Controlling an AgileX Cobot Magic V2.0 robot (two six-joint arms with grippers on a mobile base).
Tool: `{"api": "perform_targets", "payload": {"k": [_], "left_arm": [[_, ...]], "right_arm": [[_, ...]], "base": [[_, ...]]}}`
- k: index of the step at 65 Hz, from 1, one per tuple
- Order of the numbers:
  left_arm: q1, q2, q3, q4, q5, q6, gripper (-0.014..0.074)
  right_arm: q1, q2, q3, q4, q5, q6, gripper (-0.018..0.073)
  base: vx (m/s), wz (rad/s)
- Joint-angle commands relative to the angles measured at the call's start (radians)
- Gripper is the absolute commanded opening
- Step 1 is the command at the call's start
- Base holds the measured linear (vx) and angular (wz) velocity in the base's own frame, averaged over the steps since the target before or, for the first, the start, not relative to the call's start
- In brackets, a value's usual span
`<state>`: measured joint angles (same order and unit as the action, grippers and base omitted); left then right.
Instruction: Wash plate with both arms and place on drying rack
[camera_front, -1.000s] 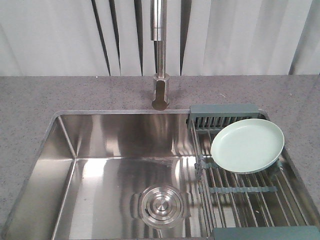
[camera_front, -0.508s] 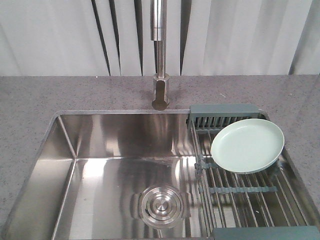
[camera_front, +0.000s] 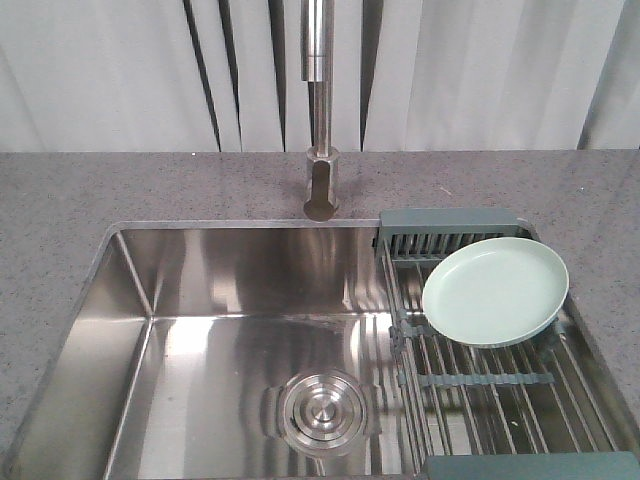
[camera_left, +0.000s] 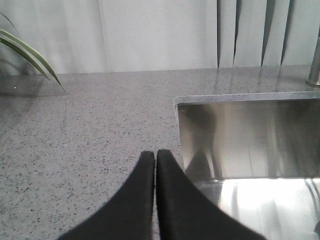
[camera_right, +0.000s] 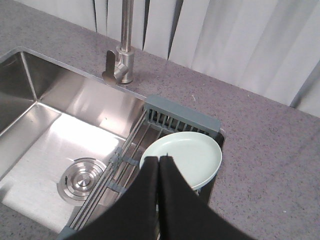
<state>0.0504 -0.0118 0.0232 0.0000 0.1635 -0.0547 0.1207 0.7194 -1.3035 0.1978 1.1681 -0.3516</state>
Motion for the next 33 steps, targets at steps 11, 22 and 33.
{"api": "perform_targets", "payload": {"k": [11, 22, 33], "left_arm": [[0.001, -0.015, 0.022, -0.01, -0.068, -0.001, -0.0006], [0.001, -0.015, 0.022, -0.01, -0.068, -0.001, -0.0006], [0.001, -0.015, 0.022, -0.01, -0.068, -0.001, -0.0006]], "right_arm": [[0.053, -0.097, 0.314, -0.034, -0.371, 0.006, -0.0007], [0.053, -0.269, 0.668, -0.034, -0.578, 0.081, -0.0007], [0.012, -0.488, 0.926, -0.058, -0.681, 0.217, -0.0007]], "base": [[0.0, 0.0], [0.0, 0.0], [0.0, 0.0]]}}
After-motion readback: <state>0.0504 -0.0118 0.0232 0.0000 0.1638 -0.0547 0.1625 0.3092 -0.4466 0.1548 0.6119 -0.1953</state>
